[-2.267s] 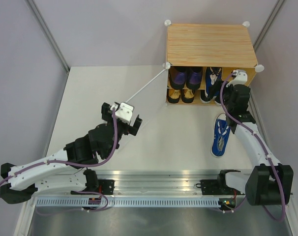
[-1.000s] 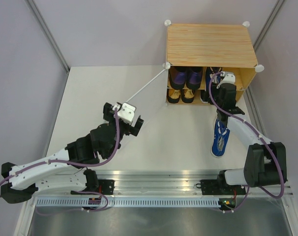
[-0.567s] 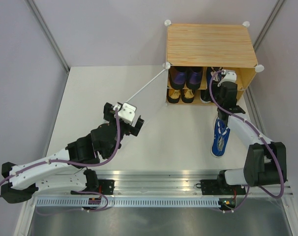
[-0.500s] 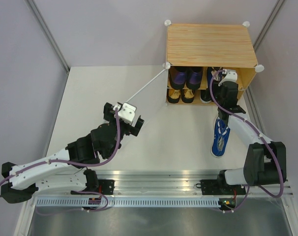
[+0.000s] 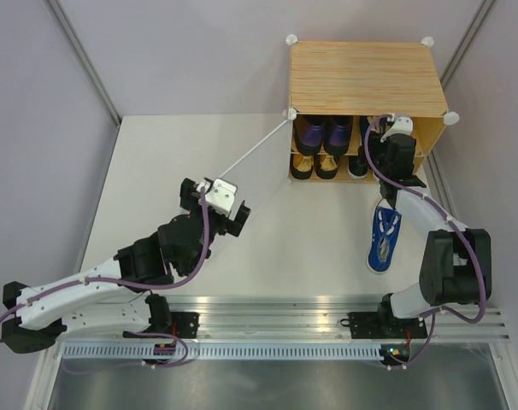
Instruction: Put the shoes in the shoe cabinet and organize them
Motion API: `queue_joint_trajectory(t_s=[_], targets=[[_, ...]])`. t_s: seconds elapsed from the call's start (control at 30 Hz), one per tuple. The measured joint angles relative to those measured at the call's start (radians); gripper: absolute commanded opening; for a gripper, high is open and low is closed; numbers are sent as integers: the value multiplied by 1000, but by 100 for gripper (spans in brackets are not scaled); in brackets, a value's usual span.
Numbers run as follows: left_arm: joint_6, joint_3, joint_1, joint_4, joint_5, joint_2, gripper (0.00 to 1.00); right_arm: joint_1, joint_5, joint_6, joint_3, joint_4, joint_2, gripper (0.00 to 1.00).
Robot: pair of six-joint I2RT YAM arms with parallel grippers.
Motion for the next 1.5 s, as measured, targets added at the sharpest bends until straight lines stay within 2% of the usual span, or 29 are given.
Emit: queue_joint_trajectory(t_s=[0.37,0.53,0.7,0.73,0.77,0.8,1.03,1.2,1.5], targets=[[0,0,0,0,0,1,100,-6,-14,-18,50,38,76,17],[0,0,0,0,1,0,100,-6,-16,-19,51,37,76,58],[0,0,0,-3,4,0,100,-5,3,-15,51,25,71,75],[0,0,0,-4,6,1,100,-3,9,-12,51,19,68,81],[0,0,0,-5,9,1,100,-2,16,-9,51,11,63,94],[0,0,0,-8,9,2,100,-2,27,-3,51,5,57,98],[0,0,0,-18,12,6,100,-2,73,9,42,-7,6,98],[0,0,0,-19,24,7,100,-2,70,12,42,-6,6,94],[0,0,0,-22,31,7,100,2,55,7,45,-4,70,92]])
